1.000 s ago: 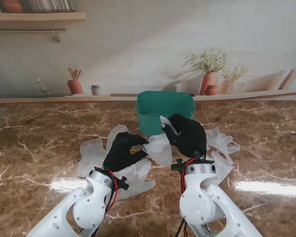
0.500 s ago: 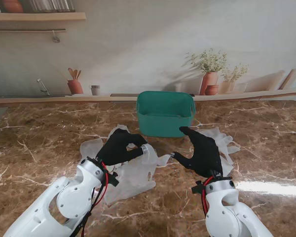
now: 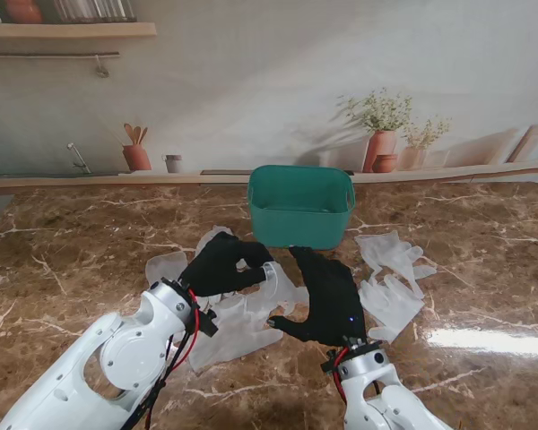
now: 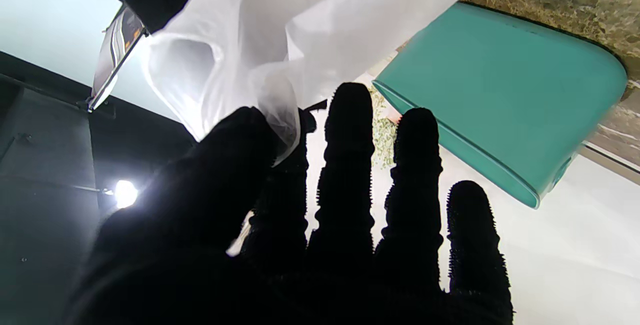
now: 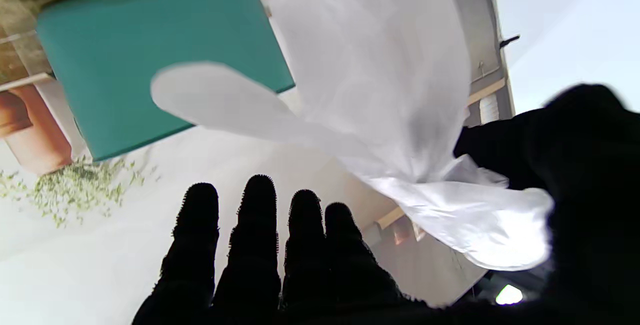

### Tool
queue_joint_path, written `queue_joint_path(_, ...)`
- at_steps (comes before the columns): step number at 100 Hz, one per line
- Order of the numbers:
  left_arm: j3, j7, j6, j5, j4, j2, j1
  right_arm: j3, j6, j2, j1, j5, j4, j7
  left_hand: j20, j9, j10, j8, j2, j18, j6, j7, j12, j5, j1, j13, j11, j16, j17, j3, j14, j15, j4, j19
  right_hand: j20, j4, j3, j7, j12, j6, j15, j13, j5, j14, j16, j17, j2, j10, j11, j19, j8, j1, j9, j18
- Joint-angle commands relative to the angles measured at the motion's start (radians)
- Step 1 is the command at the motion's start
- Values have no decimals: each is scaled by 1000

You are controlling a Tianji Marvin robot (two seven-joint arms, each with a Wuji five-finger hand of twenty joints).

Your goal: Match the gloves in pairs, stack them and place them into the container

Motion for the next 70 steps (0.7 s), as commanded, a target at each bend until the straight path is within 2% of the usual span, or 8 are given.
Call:
queue_joint_path(1,-7,-25,7,4,-25,12,13,-11,0,-30,16,14,16,-20,11,37,6,6,-3,11,-49,64,14,49,-21,28,19,15,-4,81,15,29,-14,32,33,27,-34,50,27,-45,47,41,35,-13,28,22,-28,-26,44,36,44,56,52,-19)
queue_joint_path(13,-22,-52,3,26,-36,20,18,-27,-17,-53,40,23,39,-150,10,35,2,1,-5,11,-51,63,16,48,-25,29,20,16,-3,82,13,31,-13,32,33,39,-105,218,84,-217,122,160,255,-22,48,79,32,-83,161,114,72,188,256,0)
queue_joint_path(19,-27,-61,1,28,-39,22,19,-18,-21,-54,37,15,27,-167,10,35,3,-3,-7,11,-50,64,18,49,-25,28,23,17,-3,83,15,32,-11,32,14,2,185,320,104,-324,143,237,421,-21,58,85,16,-107,183,142,98,134,404,16)
queue_joint_path(24,-30,-69,0,28,-43,24,20,-12,-21,-56,35,11,21,-184,9,33,6,-6,-7,12,-47,62,19,48,-26,27,23,17,-5,84,17,32,-11,31,17,-59,284,378,115,-382,166,283,517,-19,72,101,14,-118,195,166,97,134,482,20)
queue_joint_path(26,-32,-73,0,29,-46,25,21,-11,-23,-57,37,10,21,-194,9,32,5,-8,-5,12,-48,62,19,47,-27,27,23,17,-5,83,16,32,-11,31,18,-142,307,542,128,-438,187,332,552,-19,84,127,4,-123,204,193,-20,161,550,30)
queue_joint_path(30,-35,-81,-1,33,-49,27,22,-7,-29,-58,35,10,18,-200,8,31,2,-10,-4,12,-49,61,20,45,-27,26,24,17,-5,83,14,32,-11,30,16,-164,306,687,129,-482,197,376,615,-17,88,148,14,-127,209,213,-138,185,627,38)
queue_joint_path(50,-51,-111,-12,61,-67,37,36,17,-67,-65,1,45,-18,-195,1,4,-8,-62,7,14,-61,43,21,26,-11,12,16,13,-11,42,10,19,-3,19,40,-158,273,772,132,-489,288,471,738,-34,142,210,118,-131,202,306,-267,161,773,34)
queue_joint_path(70,-68,-58,-43,119,-77,33,62,45,-125,-74,-49,118,-70,-163,-1,-3,-39,-335,-89,24,-78,45,32,28,-28,15,-59,-27,-10,60,-21,-33,23,10,88,-148,293,783,171,-437,432,539,804,-35,222,257,146,-125,254,420,-190,151,875,44)
